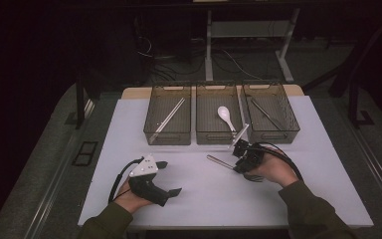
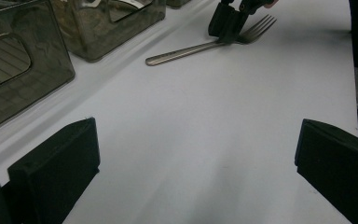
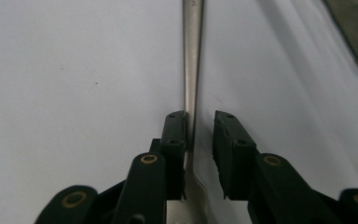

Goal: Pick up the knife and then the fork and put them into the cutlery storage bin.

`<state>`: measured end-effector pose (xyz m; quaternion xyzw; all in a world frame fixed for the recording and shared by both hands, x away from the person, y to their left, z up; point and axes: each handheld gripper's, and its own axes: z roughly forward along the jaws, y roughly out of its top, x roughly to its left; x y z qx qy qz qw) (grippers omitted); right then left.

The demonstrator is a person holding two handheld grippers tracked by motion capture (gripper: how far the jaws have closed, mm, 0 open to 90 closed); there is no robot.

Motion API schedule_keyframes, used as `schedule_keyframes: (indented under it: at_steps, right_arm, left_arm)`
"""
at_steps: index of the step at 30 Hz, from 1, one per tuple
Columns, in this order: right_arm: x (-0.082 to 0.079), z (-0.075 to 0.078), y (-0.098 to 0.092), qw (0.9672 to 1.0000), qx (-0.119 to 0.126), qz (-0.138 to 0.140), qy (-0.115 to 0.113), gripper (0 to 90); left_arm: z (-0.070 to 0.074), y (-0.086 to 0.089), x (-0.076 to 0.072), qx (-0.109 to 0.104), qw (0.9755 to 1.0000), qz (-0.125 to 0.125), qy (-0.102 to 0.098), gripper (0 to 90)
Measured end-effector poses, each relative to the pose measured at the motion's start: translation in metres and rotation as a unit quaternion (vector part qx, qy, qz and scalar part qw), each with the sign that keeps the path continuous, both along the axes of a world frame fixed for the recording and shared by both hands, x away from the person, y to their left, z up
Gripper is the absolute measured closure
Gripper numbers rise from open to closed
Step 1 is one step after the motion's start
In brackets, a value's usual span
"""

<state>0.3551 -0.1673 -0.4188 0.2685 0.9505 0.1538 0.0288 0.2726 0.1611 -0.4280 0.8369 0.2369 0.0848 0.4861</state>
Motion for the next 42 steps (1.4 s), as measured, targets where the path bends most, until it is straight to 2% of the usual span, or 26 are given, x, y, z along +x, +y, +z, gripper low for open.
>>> schedule_keyframes:
  at_steps: [7,13,17,22,27,32,42]
  right_arm:
    - [0.001,-0.002,0.002,0.9999,-0.008,0.008,0.005,77.6]
    - [0.0,-0.002,0.011,0.9991,-0.037,0.021,0.001,80.7]
    - [0.0,-0.001,0.014,0.9985,-0.048,0.026,0.004,83.9]
    - [0.001,-0.001,0.013,0.9989,-0.042,0.02,0.012,84.1]
    - [0.004,0.001,0.008,0.9994,-0.023,0.016,0.022,84.2]
    - [0.003,0.008,-0.001,0.9996,0.015,0.012,0.018,84.2]
    - [0.001,0.021,-0.022,0.9975,0.068,-0.007,0.014,84.2]
  left_arm:
    - [0.0,0.0,0.0,0.003,1.0,-0.003,0.0,0.0]
    - [0.0,-0.001,0.0,0.003,1.0,-0.002,0.0,0.0]
    - [0.0,-0.001,0.0,0.003,1.0,-0.002,0.0,0.0]
    - [0.0,0.0,0.0,0.005,1.0,-0.003,0.001,0.0]
    - [0.0,0.0,0.0,0.002,1.0,-0.002,0.0,0.0]
    - [0.0,0.0,0.0,0.003,1.0,-0.003,0.0,0.0]
    - [0.0,0.0,0.0,-0.001,1.0,-0.001,0.0,0.0]
